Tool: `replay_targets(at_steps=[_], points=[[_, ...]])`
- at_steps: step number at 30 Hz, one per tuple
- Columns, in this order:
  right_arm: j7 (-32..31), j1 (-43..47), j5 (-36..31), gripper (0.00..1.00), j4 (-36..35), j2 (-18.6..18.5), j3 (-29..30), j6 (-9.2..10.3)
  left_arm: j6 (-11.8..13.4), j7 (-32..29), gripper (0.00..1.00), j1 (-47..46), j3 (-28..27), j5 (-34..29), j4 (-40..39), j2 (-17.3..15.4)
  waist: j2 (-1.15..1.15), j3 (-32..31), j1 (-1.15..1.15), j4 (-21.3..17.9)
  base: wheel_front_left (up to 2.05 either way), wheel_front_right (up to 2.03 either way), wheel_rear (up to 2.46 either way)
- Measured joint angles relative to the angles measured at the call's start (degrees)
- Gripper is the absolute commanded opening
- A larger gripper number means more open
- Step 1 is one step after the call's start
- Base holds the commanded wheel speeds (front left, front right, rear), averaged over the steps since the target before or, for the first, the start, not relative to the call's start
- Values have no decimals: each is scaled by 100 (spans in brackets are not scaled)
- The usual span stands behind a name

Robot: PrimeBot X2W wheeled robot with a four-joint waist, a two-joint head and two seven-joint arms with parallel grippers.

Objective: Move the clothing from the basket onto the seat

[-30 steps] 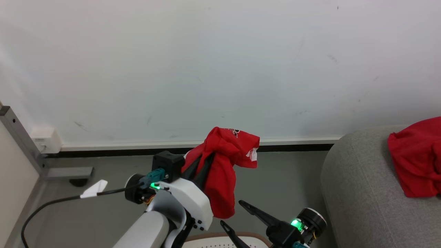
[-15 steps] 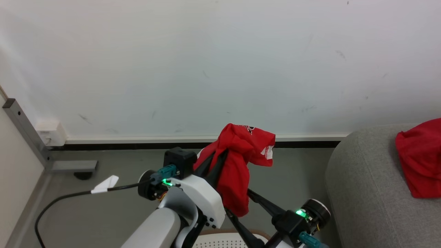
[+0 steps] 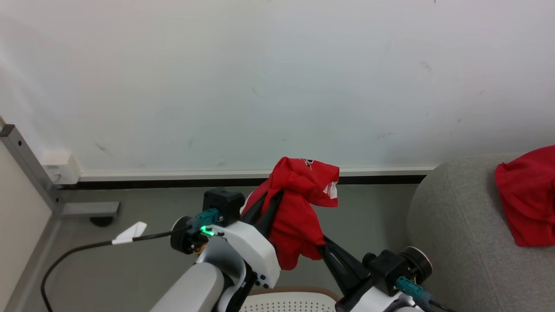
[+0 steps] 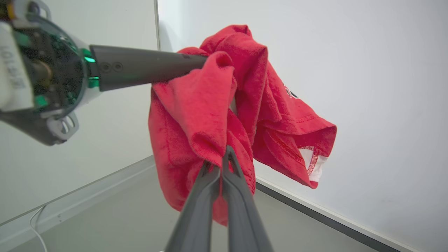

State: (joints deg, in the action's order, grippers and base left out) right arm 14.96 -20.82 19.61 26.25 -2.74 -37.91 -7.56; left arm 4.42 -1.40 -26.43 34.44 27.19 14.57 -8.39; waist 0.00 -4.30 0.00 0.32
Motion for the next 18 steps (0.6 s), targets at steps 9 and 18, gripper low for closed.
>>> replay_targets(at_steps=[9,18], points=[[0,0,7,0,-24,2,226,0,26,7,0,42,10,33,20,-58,0,-13,0,-57,0,0,0],[0,64,-78,0,54,7,469,0,64,7,5,43,31,67,19,-100,0,-5,0,-46,0,0,0]])
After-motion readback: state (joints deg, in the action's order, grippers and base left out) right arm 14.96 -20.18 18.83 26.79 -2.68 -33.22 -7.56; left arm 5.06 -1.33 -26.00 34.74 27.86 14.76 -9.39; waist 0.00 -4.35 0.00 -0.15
